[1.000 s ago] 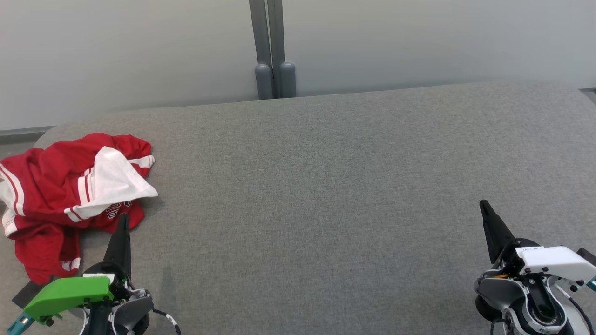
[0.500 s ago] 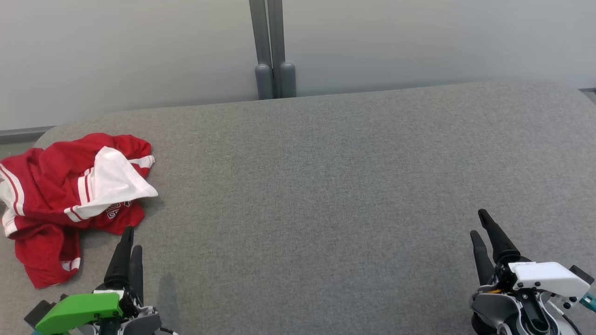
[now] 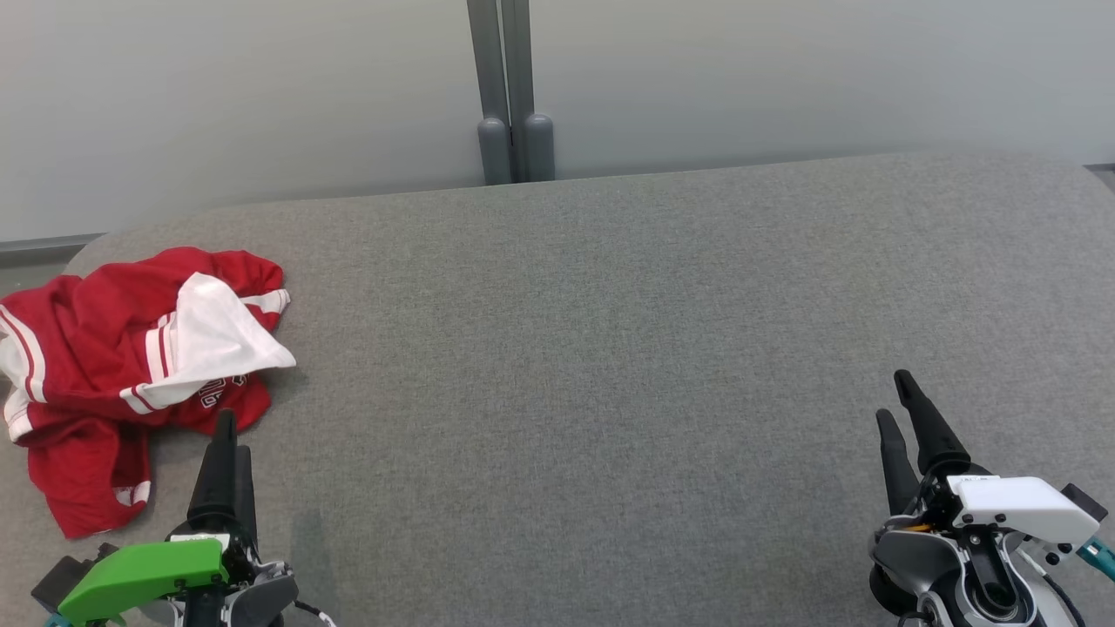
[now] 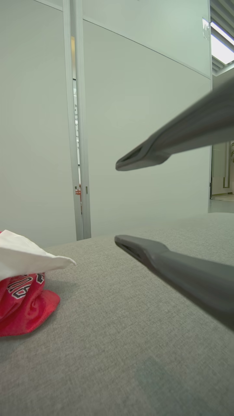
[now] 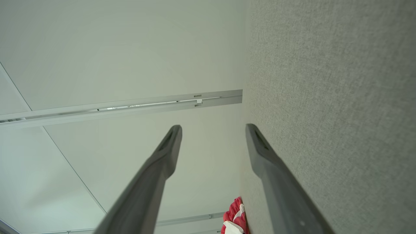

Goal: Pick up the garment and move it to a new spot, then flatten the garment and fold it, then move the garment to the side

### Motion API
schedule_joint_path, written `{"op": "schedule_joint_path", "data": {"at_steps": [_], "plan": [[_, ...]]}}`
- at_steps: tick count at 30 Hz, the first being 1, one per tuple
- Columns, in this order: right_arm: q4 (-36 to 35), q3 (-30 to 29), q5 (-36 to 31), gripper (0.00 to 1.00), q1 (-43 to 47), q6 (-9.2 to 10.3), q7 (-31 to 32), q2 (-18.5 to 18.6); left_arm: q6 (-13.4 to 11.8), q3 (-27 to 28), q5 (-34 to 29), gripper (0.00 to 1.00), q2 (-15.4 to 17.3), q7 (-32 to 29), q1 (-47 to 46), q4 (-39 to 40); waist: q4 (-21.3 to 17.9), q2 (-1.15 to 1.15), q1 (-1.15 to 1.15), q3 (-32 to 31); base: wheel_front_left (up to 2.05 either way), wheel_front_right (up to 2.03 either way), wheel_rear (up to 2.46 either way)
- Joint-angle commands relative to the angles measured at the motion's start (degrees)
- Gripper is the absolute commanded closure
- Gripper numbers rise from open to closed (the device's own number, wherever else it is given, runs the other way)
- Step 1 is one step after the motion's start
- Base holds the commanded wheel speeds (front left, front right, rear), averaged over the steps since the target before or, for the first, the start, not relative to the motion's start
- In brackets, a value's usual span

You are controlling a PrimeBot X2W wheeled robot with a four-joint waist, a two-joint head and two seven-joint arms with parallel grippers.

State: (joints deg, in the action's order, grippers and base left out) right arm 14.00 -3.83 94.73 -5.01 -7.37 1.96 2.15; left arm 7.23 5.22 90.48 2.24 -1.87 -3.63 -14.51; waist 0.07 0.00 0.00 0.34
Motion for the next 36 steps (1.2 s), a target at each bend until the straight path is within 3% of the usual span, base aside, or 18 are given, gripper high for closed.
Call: {"op": "schedule_joint_path", "data": {"at_steps": [1, 22, 28, 36], "plan": [[-1.59, 0.53, 0.12, 0.00, -1.76, -0.11, -0.71, 0.35, 0.12, -0.13, -1.13, 0.00, 0.34, 0.66, -1.51, 1.42, 0.00, 0.00, 0.00, 0.03, 0.00, 0.00, 0.00], [-5.17, 3.86, -15.08, 0.00, -3.22, -0.13, -5.34, 0.49, 0.18, -1.54, -18.28, 0.00, 0.49, 5.26, -1.67, 4.09, 0.07, 0.00, 0.00, 0.41, 0.00, 0.00, 0.00], [-6.51, 4.67, -21.15, 0.00, -3.75, -0.13, -6.46, 0.53, -0.43, -2.06, -26.84, 0.00, 0.52, 6.39, -2.13, 5.20, 0.17, 0.00, 0.00, 0.83, 0.00, 0.00, 0.00], [-7.89, 5.95, -34.22, 0.00, -4.37, -0.14, -7.94, 0.58, -2.68, -3.77, -37.50, 0.00, 0.56, 7.90, -1.96, 5.79, 0.27, 0.00, 0.00, 1.10, 0.00, 0.00, 0.00]]}}
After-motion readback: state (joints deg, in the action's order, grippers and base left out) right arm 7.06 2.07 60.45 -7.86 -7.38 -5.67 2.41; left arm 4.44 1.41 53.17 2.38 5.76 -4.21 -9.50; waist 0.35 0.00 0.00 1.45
